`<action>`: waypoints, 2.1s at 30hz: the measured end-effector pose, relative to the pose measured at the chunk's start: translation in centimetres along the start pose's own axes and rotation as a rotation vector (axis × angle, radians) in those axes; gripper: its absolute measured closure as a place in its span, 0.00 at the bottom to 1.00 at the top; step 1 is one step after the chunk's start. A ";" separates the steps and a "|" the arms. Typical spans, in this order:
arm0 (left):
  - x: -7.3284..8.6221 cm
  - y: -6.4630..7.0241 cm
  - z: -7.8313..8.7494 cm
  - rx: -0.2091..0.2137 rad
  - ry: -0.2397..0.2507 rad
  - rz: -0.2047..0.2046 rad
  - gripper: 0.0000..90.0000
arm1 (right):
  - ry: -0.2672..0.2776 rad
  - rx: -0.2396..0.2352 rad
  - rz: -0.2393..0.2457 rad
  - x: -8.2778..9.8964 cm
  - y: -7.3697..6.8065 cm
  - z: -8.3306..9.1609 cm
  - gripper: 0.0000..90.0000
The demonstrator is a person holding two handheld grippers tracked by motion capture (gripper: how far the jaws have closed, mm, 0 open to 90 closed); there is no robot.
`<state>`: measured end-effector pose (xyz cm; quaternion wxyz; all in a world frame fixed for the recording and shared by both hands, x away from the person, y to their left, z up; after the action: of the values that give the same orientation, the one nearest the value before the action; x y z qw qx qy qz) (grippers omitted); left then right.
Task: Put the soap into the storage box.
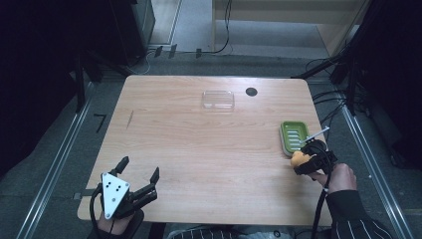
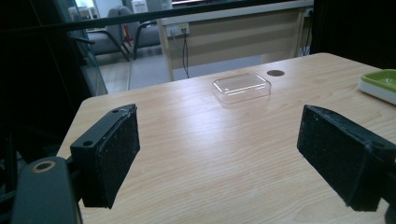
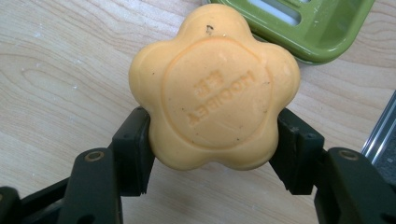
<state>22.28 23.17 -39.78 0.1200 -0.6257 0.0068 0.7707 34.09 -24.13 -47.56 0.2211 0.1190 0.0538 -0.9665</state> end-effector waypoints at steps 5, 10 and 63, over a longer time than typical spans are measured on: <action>0.0 0.0 0.0 0.000 -0.002 0.000 0.15 | 0.008 0.003 0.005 -0.4 0.1 0.3 0.44; 0.0 0.0 0.0 0.000 -0.002 0.001 0.15 | 0.023 0.010 0.001 -0.8 0.4 0.6 0.44; 0.0 0.0 0.0 -0.001 -0.003 0.000 0.15 | 0.027 0.040 0.010 -5.5 2.2 0.4 0.44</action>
<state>22.30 23.17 -39.81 0.1195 -0.6245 0.0063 0.7718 39.84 -23.89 -45.92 0.2227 0.1369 0.0367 -0.9645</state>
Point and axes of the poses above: each handheld gripper's, and its own axes: z roughly backward along the jaws, x roughly out of its underside, y roughly to its right, the point moved 5 cm from there along -z, roughly forward along the jaws, and after that the axes turned 4 degrees about -x, right-handed, at the moved point
